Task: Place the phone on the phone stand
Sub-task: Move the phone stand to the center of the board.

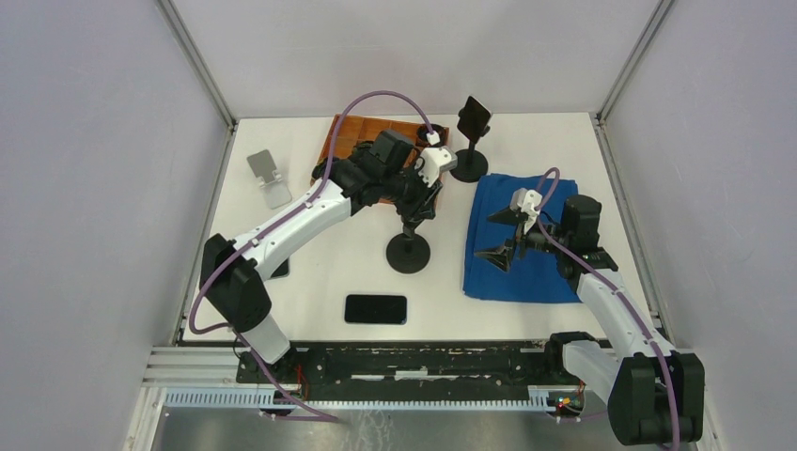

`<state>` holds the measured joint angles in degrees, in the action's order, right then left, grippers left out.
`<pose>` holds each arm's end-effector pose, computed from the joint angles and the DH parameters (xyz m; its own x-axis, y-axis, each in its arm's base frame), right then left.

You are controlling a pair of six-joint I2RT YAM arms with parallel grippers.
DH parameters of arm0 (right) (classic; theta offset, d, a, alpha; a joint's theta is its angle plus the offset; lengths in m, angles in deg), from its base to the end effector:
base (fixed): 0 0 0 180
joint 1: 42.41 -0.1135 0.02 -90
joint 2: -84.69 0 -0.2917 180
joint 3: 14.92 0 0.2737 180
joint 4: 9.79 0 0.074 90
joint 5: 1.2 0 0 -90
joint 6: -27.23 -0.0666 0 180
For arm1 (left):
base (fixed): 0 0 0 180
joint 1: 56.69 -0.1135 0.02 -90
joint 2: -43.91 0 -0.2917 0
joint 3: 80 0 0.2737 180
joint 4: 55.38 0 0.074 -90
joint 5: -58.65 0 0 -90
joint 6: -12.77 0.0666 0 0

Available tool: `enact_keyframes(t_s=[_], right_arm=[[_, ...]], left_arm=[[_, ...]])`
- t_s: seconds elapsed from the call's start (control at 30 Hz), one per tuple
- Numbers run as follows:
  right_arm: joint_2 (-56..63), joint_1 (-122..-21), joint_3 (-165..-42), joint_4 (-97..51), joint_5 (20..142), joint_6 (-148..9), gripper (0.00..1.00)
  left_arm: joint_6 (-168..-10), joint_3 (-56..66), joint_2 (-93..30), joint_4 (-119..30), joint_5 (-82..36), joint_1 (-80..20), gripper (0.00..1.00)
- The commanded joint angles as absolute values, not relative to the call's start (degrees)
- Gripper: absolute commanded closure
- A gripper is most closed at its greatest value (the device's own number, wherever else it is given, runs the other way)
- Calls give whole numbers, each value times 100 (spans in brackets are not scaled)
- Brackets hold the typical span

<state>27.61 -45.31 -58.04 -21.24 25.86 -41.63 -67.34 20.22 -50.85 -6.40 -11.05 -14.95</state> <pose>0.2180 0.0704 0.2476 -0.1017 -0.1694 -0.9803 -0.9253 0.3780 0.0306 0.2947 -0.2939 0.3363 -0.3667 0.5431 -0.7554 0.8883 0.4457 -0.1108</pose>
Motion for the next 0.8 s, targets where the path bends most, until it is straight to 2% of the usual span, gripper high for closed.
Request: enact_keyframes(t_s=[0.0,0.43,0.77], right_arm=[[2803,-4554,-6057,-2078,2503,-4089,2],[2783,-4553,-6054,-2087,2524,-4080,2],[2768,-4550,-6054,-2096,2552,-4046,2]], left_arm=[[-6361,2332,-5107,-860,-768,-1377,80],[-6988,2288,-4820,-1144,-1670,-1318,37],[-7947,1526,-3517,-1845,-2626,-1318,28]])
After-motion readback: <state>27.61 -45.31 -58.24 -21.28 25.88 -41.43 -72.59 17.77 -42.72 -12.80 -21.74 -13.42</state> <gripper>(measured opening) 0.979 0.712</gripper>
